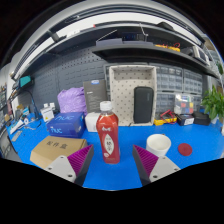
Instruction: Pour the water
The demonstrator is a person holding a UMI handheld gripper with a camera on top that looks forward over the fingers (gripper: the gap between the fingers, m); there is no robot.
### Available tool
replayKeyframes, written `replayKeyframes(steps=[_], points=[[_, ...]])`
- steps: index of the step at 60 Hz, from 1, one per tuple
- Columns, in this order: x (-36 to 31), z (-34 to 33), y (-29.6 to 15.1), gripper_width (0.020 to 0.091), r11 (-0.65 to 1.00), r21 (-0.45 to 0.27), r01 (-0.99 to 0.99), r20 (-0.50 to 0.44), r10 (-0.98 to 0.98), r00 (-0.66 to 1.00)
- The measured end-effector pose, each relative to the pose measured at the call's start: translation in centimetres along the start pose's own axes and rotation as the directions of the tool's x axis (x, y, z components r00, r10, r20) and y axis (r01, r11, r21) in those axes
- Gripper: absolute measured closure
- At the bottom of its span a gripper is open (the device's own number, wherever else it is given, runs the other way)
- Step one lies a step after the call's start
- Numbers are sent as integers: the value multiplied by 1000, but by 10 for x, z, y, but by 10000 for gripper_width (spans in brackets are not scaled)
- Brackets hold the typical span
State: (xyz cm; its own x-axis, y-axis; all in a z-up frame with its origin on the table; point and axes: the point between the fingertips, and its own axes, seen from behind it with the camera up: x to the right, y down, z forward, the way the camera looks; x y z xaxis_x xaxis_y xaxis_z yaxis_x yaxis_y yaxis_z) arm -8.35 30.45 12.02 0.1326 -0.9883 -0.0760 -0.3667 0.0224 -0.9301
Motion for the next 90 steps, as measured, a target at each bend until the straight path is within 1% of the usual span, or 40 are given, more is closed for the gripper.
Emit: replayKeyframes(steps=[14,19,23,24,26,27,29,31,35,36,40,42,43,50,54,58,61,66,72,79,85,90], points=[[-7,74,4,319,1000,12,10,-27,-10,1000],[-7,94,6,350,999,25,23,-32,-23,999],[-10,106,4,427,998,49,45,-26,-44,999],[-11,108,4,468,997,55,47,-23,-46,999],[-11,113,3,525,996,66,52,-23,-50,998],[-11,115,3,525,996,70,54,-21,-52,998],[-8,117,3,643,995,78,65,-27,-63,998],[-9,118,2,649,994,89,66,-25,-64,998],[-7,118,1,728,995,98,27,-23,-25,999],[-6,118,1,731,994,103,20,-20,-18,1000],[-4,118,0,817,992,124,-3,-14,5,1000],[-3,118,-1,818,992,126,-14,-14,16,1000],[-3,118,-1,847,992,126,-18,-13,20,1000],[-4,119,0,848,993,115,-14,-4,15,1000],[-3,120,-1,849,993,103,-59,9,58,998],[-6,119,-4,849,981,75,-178,54,174,983],[-6,116,-7,849,962,56,-267,71,263,962],[-6,109,-16,850,894,22,-449,115,443,889],[-6,101,-38,849,745,8,-666,172,656,735],[0,94,-60,849,471,-28,-882,225,863,453],[6,90,-68,840,256,-62,-965,241,942,234],[9,88,-71,841,125,-87,-988,240,966,101]])
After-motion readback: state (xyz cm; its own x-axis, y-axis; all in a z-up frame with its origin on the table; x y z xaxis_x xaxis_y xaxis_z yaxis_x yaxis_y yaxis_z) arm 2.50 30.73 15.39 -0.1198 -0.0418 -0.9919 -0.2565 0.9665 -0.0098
